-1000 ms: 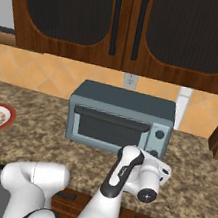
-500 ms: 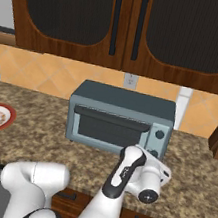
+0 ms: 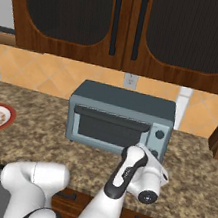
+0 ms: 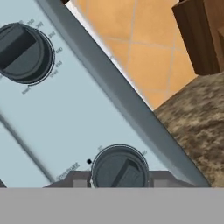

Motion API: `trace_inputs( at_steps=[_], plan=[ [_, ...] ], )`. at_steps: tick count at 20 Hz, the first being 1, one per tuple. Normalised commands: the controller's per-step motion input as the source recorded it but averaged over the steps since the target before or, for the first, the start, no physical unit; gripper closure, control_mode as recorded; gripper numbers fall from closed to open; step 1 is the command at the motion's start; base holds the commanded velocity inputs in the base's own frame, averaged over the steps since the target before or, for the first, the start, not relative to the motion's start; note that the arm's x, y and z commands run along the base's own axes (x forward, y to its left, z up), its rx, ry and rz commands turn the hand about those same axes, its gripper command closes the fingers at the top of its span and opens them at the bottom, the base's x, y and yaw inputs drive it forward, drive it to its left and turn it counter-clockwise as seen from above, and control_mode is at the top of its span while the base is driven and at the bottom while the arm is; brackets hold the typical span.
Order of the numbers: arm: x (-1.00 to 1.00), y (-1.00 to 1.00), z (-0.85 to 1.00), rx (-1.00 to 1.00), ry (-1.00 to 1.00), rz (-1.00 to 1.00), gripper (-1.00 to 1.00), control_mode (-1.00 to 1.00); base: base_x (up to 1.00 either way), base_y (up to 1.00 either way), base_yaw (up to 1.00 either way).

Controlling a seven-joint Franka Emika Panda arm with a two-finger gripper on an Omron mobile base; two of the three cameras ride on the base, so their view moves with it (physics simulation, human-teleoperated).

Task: Pick up the kebab skewer and baguette bread, and place them inside the toaster oven. Close the toaster oven door and start by setting the timer.

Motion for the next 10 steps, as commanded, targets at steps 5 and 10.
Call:
trace_inputs(
  at_steps=[5,10],
  plan=[
    [0.00,0.00,0.00,0.25,0.00,-0.04,1.00,-1.00,0.00,0.00,0.00],
    [-0.03,0.00,0.00,0.25,0.00,-0.05,1.00,-1.00,0.00,0.00,0.00]
  ],
)
